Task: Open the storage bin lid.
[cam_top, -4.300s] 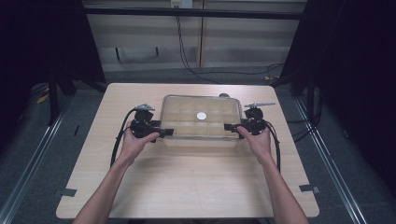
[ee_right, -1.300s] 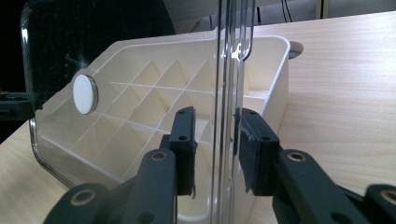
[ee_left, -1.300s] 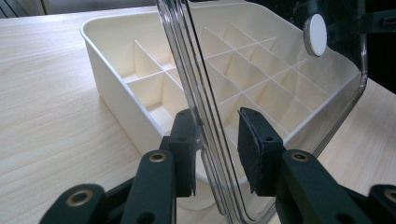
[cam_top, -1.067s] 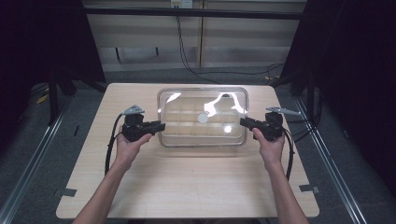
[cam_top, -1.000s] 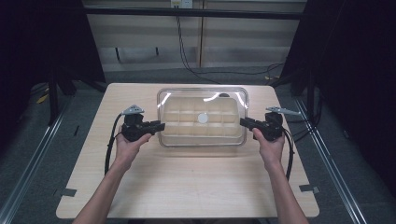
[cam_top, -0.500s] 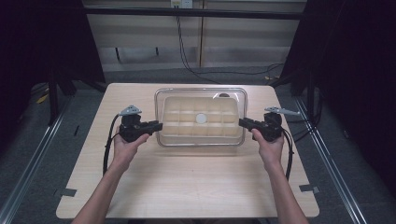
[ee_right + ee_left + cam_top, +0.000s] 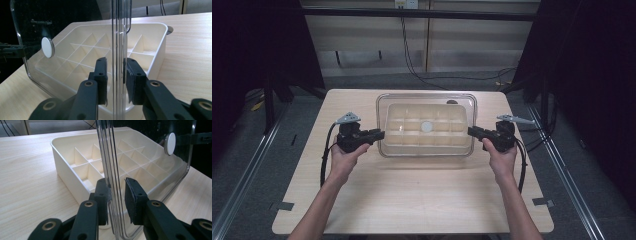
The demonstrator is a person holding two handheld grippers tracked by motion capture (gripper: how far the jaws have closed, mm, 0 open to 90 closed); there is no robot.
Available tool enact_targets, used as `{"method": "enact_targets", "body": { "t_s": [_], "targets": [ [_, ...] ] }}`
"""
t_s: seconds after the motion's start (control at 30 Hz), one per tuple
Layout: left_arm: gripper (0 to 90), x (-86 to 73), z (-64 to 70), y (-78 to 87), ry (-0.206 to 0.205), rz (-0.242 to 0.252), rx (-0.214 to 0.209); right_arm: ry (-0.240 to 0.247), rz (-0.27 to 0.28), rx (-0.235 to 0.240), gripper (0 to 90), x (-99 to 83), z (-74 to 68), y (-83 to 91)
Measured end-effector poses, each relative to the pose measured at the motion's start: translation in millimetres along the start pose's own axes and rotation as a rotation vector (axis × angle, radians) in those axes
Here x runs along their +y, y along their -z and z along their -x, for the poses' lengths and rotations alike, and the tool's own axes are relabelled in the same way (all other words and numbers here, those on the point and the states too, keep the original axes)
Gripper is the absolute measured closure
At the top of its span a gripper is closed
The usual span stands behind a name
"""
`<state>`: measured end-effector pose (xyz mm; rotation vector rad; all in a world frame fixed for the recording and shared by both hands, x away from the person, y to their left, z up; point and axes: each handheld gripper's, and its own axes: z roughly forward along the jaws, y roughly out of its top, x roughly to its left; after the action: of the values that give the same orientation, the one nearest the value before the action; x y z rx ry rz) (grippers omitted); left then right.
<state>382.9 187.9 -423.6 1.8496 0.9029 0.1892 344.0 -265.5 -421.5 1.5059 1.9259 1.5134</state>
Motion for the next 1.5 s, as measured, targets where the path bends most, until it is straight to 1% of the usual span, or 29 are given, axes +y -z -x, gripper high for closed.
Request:
{"method": "enact_targets", "body": {
  "t_s": [0.1,0.27,0.37,0.5,0.8,0.9,1.0,1.07,1.13,1.27,1.37,1.5],
  "targets": [
    [73.3,0.8,0.6,1.5,0.001,0.002,-0.007,-0.002,0.001,0.002,73.2,0.3,-0.9,1.6],
    [73.3,2.5,3.1,4.6,-0.015,0.01,-0.01,-0.001,0.005,0.006,73.2,1.2,-2.0,4.7],
    [73.3,3.0,3.8,6.0,-0.018,0.012,-0.009,0.001,0.004,0.007,73.2,1.4,-3.0,5.8],
    [73.3,3.8,5.6,8.6,-0.025,0.011,-0.003,0.015,0.006,0.01,73.2,1.6,-4.8,6.8],
    [73.6,5.1,8.3,12.0,-0.025,0.022,-0.007,0.023,0.005,0.014,73.3,2.4,-7.5,10.6],
    [73.3,5.4,8.4,12.5,-0.023,0.022,-0.011,-0.001,0.015,0.032,74.1,3.1,-7.5,14.4],
    [73.3,5.1,10.0,12.0,-0.03,0.011,-0.004,0.015,0.016,0.023,74.1,3.5,-10.1,17.8],
    [73.3,4.6,10.4,12.1,-0.028,0.009,-0.005,0.023,0.017,0.028,74.4,3.4,-10.8,19.9],
    [73.3,4.3,11.8,12.4,-0.024,0.013,-0.002,0.02,0.02,0.033,74.8,2.6,-11.4,22.2],
    [73.1,3.6,13.9,13.7,-0.03,0.007,-0.006,0.014,0.025,0.046,75.3,0.6,-13.1,28.1],
    [73.1,3.1,14.5,13.5,-0.031,0.003,-0.008,0.018,0.028,0.048,75.4,0.1,-13.7,29.8],
    [73.0,2.3,16.6,12.5,-0.02,-0.002,-0.014,0.015,0.026,0.045,75.4,-1.8,-13.1,32.2]
  ]
}}
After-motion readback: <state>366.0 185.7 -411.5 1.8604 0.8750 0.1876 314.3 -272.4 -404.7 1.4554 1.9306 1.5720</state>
